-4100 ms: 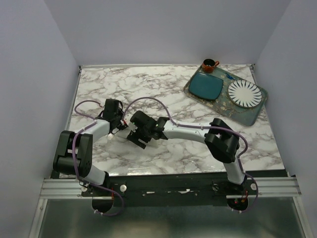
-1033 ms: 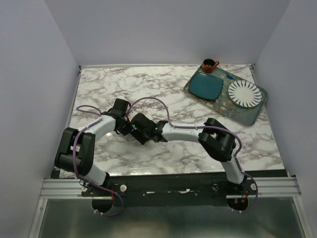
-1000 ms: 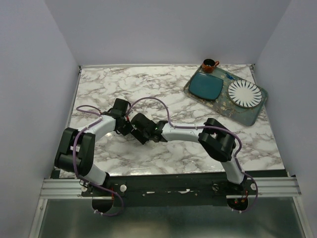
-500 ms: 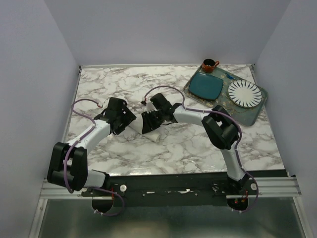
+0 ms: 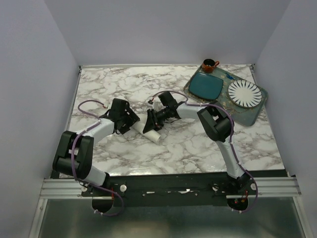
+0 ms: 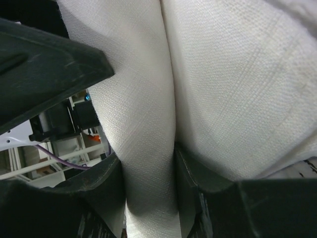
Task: Fold the napkin, place the utensils inside, and roll it up
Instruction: Roll the napkin with the utensil
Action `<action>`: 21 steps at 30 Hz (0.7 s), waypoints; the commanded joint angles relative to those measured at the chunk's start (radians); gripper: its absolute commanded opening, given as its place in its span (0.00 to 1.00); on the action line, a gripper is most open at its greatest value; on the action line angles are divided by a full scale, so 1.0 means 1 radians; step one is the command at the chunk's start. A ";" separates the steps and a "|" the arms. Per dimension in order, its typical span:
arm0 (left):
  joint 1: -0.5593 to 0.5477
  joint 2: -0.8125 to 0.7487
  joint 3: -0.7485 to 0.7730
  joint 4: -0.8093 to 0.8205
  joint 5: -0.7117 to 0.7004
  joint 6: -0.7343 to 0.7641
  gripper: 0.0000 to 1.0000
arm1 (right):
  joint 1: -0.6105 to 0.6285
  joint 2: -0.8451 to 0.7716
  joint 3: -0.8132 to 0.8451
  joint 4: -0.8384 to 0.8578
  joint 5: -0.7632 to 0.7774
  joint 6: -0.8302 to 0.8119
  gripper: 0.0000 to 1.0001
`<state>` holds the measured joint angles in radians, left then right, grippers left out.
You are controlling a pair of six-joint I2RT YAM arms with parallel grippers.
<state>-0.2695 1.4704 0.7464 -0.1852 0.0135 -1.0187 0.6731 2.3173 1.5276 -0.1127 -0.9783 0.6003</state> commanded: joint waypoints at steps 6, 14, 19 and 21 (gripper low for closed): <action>0.004 0.096 0.050 0.044 -0.041 -0.011 0.68 | 0.000 0.024 -0.017 -0.010 -0.014 -0.016 0.56; 0.003 0.128 0.068 0.017 -0.020 -0.018 0.39 | 0.020 -0.108 0.055 -0.272 0.222 -0.250 0.70; 0.003 0.125 0.082 -0.007 -0.014 -0.023 0.36 | 0.094 -0.255 0.000 -0.312 0.596 -0.367 0.80; 0.004 0.128 0.087 -0.017 -0.014 -0.024 0.36 | 0.158 -0.297 -0.020 -0.303 0.767 -0.405 0.84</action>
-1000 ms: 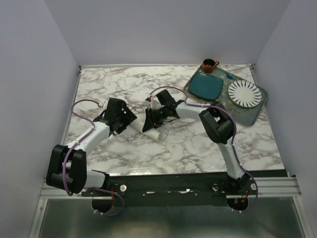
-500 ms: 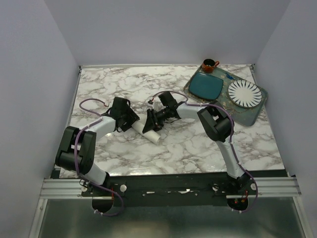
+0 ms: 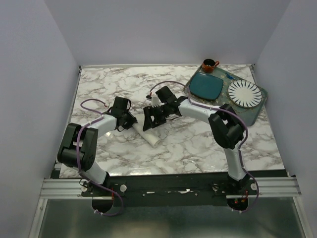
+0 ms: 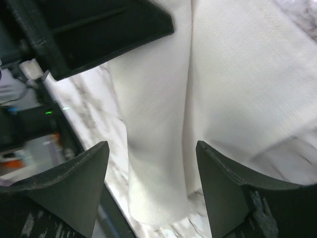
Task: Fold the napkin, place the utensils inside, and roll it up
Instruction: Roll the napkin with the utensil
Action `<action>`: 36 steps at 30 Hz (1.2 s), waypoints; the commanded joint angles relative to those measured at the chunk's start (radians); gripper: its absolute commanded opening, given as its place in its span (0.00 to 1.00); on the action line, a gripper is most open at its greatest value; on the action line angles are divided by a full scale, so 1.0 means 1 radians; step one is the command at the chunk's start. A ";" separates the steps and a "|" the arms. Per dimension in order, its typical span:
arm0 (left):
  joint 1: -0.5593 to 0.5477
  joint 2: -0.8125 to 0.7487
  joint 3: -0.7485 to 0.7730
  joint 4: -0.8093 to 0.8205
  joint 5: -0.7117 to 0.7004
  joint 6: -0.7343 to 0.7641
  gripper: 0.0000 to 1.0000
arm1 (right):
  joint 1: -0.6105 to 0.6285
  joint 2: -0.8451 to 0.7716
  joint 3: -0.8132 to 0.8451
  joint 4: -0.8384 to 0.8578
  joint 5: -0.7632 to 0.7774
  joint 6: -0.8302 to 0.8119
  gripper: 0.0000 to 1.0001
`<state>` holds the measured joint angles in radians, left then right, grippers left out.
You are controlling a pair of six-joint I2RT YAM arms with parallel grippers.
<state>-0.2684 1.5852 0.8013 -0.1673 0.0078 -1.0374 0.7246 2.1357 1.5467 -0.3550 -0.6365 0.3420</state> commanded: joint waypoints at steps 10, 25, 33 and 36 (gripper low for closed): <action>0.005 0.025 0.036 -0.060 0.029 -0.026 0.35 | 0.303 -0.103 -0.074 0.059 0.840 -0.224 0.86; 0.015 0.033 0.033 -0.061 0.054 -0.035 0.35 | 0.365 -0.003 -0.057 0.091 1.052 -0.296 0.65; 0.020 0.007 0.027 -0.077 0.038 0.023 0.46 | 0.357 -0.022 -0.063 0.099 1.037 -0.328 0.29; 0.028 -0.022 0.018 -0.101 0.023 0.066 0.58 | 0.342 -0.045 -0.069 0.096 0.944 -0.318 0.22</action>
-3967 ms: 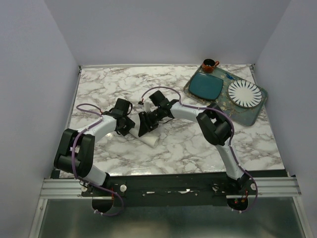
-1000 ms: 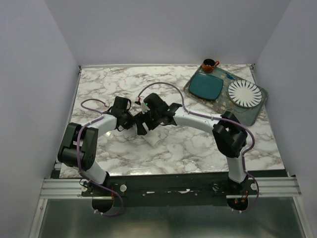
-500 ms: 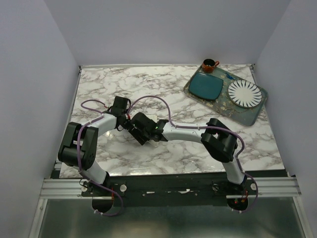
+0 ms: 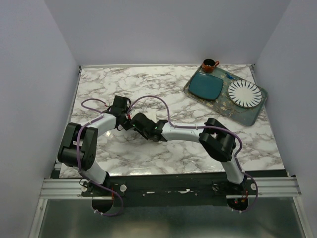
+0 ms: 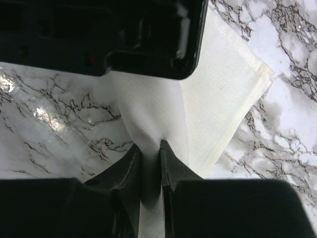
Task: Fold the napkin, place the utensils inside, and roll it up
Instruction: Roll the napkin with the utensil
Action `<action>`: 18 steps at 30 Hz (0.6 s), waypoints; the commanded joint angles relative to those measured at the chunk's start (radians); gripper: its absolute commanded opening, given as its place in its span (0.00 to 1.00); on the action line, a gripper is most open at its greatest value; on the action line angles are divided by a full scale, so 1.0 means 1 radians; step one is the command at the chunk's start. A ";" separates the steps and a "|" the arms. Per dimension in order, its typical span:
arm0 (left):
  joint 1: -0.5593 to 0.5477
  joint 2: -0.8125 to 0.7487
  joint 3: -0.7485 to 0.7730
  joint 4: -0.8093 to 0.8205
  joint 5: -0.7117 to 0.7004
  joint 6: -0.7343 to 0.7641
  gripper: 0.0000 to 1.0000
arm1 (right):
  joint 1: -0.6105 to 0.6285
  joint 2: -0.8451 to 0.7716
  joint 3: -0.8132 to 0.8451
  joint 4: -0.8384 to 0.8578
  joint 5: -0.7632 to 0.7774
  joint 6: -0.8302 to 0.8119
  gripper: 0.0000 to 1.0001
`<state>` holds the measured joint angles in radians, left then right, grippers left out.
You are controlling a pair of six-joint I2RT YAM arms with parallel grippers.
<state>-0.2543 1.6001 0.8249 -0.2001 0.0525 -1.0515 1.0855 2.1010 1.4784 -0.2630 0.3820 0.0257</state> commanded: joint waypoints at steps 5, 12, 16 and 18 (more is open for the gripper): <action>0.033 -0.126 -0.027 -0.113 -0.039 0.125 0.74 | -0.100 -0.029 0.022 -0.056 -0.351 0.114 0.19; 0.044 -0.255 -0.052 -0.110 -0.008 0.156 0.74 | -0.254 0.027 0.072 -0.074 -0.854 0.288 0.18; 0.044 -0.253 -0.063 -0.061 0.069 0.145 0.73 | -0.338 0.140 0.112 -0.055 -1.206 0.420 0.18; 0.043 -0.232 -0.063 -0.022 0.114 0.130 0.72 | -0.372 0.180 0.120 -0.024 -1.285 0.463 0.18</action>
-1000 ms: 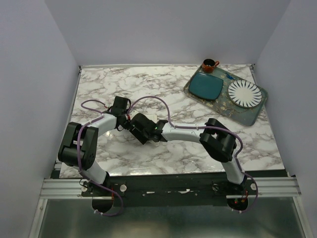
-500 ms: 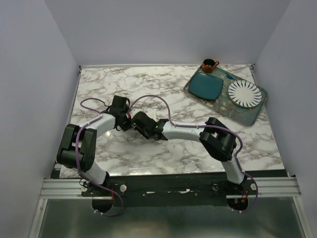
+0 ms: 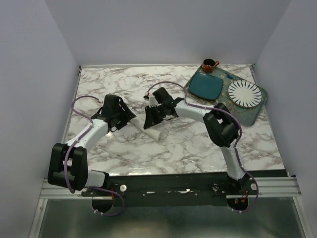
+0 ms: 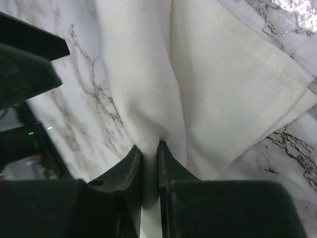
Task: Fold the napkin, place the utensils inside, and roll it up
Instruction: Roll the napkin with the utensil
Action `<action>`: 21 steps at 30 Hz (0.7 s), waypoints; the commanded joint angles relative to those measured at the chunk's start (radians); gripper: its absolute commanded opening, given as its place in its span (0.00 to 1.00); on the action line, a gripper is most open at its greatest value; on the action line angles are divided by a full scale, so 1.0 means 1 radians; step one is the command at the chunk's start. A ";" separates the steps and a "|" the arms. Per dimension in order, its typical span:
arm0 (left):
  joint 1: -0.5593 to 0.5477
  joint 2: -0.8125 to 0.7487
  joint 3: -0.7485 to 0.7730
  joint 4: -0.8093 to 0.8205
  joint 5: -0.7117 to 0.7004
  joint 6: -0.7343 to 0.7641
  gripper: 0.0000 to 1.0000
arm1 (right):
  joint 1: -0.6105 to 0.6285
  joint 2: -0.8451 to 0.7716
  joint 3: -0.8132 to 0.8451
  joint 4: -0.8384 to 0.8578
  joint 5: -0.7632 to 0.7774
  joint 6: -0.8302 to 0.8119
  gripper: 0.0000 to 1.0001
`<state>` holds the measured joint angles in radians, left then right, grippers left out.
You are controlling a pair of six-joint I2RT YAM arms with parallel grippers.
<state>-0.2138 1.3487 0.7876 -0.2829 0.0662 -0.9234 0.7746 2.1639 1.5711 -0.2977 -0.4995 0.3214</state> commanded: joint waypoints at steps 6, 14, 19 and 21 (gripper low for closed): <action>-0.001 0.082 -0.004 0.111 0.127 -0.009 0.63 | -0.104 0.186 0.041 0.057 -0.481 0.222 0.18; -0.006 0.141 0.028 0.186 0.184 -0.048 0.44 | -0.116 0.223 0.076 0.055 -0.476 0.229 0.20; -0.006 0.181 0.044 0.171 0.165 -0.049 0.39 | -0.120 0.214 0.075 0.054 -0.465 0.222 0.28; -0.004 0.205 0.032 0.174 0.149 -0.060 0.38 | -0.120 0.206 0.073 0.052 -0.458 0.214 0.33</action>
<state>-0.2161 1.5063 0.8017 -0.1360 0.2096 -0.9611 0.6533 2.3512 1.6337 -0.2272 -0.9707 0.5495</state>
